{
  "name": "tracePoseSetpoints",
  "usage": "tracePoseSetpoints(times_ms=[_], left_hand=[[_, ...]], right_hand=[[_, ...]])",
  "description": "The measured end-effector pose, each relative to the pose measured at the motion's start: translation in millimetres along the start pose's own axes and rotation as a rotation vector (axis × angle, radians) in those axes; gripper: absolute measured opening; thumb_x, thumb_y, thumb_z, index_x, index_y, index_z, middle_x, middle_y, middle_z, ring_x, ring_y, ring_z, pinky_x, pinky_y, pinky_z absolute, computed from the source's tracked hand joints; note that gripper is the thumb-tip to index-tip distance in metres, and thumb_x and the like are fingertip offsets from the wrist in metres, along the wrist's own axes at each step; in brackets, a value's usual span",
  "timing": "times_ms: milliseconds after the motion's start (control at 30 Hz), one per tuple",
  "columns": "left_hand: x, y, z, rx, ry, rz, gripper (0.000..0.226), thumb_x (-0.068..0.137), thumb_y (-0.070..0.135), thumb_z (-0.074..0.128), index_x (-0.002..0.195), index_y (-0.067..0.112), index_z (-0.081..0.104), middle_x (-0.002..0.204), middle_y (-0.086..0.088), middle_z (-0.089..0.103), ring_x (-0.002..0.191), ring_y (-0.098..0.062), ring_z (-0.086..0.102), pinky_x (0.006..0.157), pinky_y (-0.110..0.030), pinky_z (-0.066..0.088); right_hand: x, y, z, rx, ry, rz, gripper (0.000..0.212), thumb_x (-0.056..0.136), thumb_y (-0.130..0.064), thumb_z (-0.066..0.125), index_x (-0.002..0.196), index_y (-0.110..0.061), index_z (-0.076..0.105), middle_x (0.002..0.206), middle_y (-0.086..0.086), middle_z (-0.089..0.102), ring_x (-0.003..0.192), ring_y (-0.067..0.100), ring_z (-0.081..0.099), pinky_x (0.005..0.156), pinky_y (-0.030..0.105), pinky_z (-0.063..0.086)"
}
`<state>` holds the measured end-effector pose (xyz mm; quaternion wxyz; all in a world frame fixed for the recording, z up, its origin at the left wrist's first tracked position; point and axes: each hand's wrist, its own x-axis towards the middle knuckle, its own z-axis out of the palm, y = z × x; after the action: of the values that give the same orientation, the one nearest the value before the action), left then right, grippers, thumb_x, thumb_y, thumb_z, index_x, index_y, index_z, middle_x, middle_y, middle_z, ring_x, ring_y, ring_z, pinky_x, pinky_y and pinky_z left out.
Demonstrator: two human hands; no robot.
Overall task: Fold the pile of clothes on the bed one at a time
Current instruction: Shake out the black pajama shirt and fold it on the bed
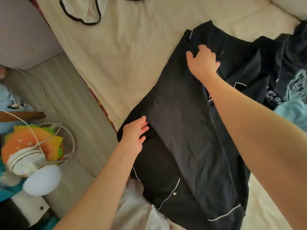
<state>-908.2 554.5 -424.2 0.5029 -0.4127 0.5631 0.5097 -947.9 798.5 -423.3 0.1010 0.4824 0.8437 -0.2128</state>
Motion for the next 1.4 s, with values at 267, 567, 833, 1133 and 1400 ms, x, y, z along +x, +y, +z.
tracePoseSetpoints(times_ms=[267,567,833,1133,1400], left_hand=[[11.2,17.2,-11.7,-0.28,0.039,0.089,0.031,0.095,0.01,0.05,0.126,0.004,0.05,0.098,-0.005,0.057,0.104,-0.021,0.054,0.091,-0.033,0.045],[28.6,38.3,-35.2,0.346,0.219,0.585,0.026,0.089,0.025,0.062,0.114,0.022,0.053,0.108,-0.004,0.06,0.086,-0.008,0.06,0.07,-0.015,0.046],[48.4,62.1,-44.0,1.138,0.12,0.81,0.04,0.086,0.042,0.061,0.117,0.017,0.059,0.12,-0.004,0.054,0.113,-0.023,0.049,0.095,-0.038,0.043],[58.4,53.6,-62.7,0.687,-0.061,0.618,0.03,0.086,0.029,0.065,0.111,0.018,0.051,0.108,0.005,0.058,0.1,-0.008,0.055,0.068,-0.009,0.042],[74.6,-4.1,-108.3,0.945,-0.181,0.365,0.053,0.085,0.029,0.066,0.134,0.016,0.047,0.117,0.011,0.054,0.111,-0.007,0.049,0.09,-0.022,0.041]], right_hand=[[25.4,-36.2,-0.8,0.6,-0.109,0.145,0.021,0.087,-0.022,0.067,0.106,-0.014,0.064,0.079,-0.006,0.057,0.075,0.006,0.057,0.07,0.022,0.053],[26.8,-59.8,19.0,0.499,0.0,0.001,0.04,0.094,-0.02,0.055,0.133,-0.014,0.047,0.125,0.001,0.057,0.11,0.011,0.054,0.094,0.022,0.044],[-72.7,-10.5,63.4,-0.05,0.085,-0.476,0.047,0.1,-0.029,0.039,0.144,-0.014,0.038,0.153,0.008,0.032,0.143,0.024,0.023,0.117,0.048,0.015],[-70.4,3.2,81.6,-0.22,-0.01,-0.448,0.056,0.101,-0.041,0.027,0.152,-0.021,0.015,0.159,0.008,0.01,0.147,0.027,0.005,0.116,0.052,0.003],[-201.0,77.0,91.7,-0.193,-0.052,-0.443,0.054,0.096,-0.034,0.041,0.146,-0.014,0.034,0.154,0.015,0.026,0.144,0.033,0.02,0.112,0.059,0.015]])
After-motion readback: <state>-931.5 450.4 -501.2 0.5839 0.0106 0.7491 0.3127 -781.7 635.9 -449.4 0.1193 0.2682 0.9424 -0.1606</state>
